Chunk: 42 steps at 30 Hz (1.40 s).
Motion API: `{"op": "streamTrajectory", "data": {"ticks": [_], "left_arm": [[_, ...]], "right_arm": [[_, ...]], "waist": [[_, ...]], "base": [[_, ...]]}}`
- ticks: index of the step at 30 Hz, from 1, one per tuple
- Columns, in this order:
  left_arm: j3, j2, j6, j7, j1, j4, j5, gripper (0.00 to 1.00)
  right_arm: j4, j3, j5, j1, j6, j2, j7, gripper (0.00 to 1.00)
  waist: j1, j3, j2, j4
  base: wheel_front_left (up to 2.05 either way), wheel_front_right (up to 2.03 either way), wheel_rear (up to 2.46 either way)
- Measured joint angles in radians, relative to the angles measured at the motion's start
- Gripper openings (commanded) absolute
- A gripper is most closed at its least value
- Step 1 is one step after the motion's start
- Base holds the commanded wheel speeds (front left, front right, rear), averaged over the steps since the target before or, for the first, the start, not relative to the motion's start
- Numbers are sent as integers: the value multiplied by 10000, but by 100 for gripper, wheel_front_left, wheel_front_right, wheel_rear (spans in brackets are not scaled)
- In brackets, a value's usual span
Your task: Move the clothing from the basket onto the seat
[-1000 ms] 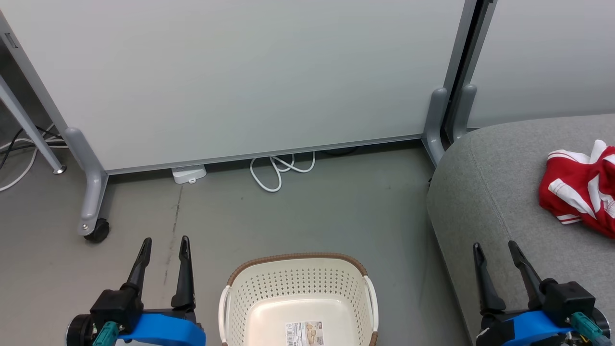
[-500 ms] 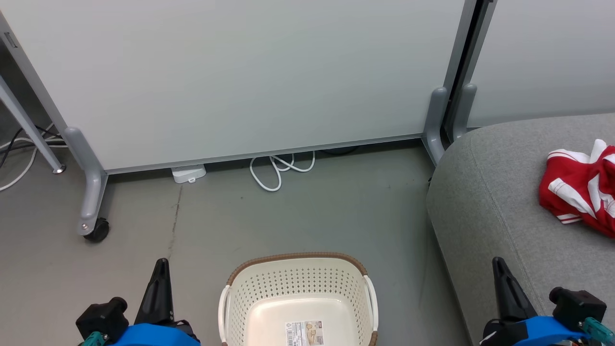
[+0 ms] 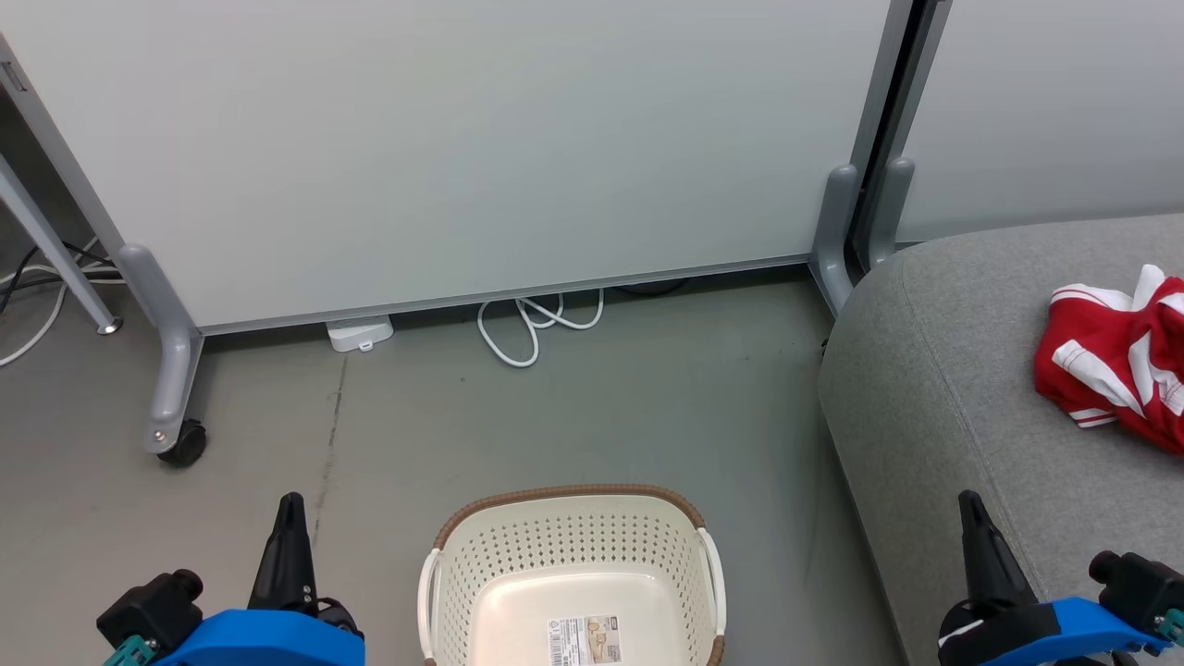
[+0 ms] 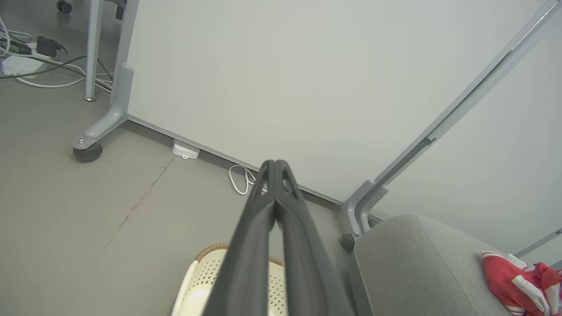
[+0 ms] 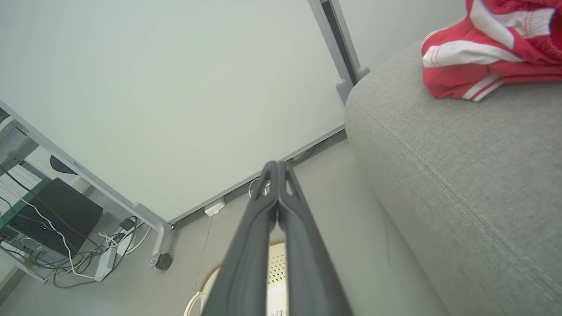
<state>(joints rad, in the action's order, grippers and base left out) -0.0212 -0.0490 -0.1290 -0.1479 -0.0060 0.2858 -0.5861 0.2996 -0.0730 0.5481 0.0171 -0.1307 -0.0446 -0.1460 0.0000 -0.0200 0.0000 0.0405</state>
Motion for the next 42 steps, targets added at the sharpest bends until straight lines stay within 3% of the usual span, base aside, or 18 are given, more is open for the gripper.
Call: {"op": "streamTrajectory", "data": {"ticks": [42], "left_arm": [[-474,0,0,1381,-506,-205,-5350,0]], "right_arm": [[-282,-213,5551,429,2,-6,1360,0]], "waist": [[1,95,0,-167]], "base": [[0,0,0]]}}
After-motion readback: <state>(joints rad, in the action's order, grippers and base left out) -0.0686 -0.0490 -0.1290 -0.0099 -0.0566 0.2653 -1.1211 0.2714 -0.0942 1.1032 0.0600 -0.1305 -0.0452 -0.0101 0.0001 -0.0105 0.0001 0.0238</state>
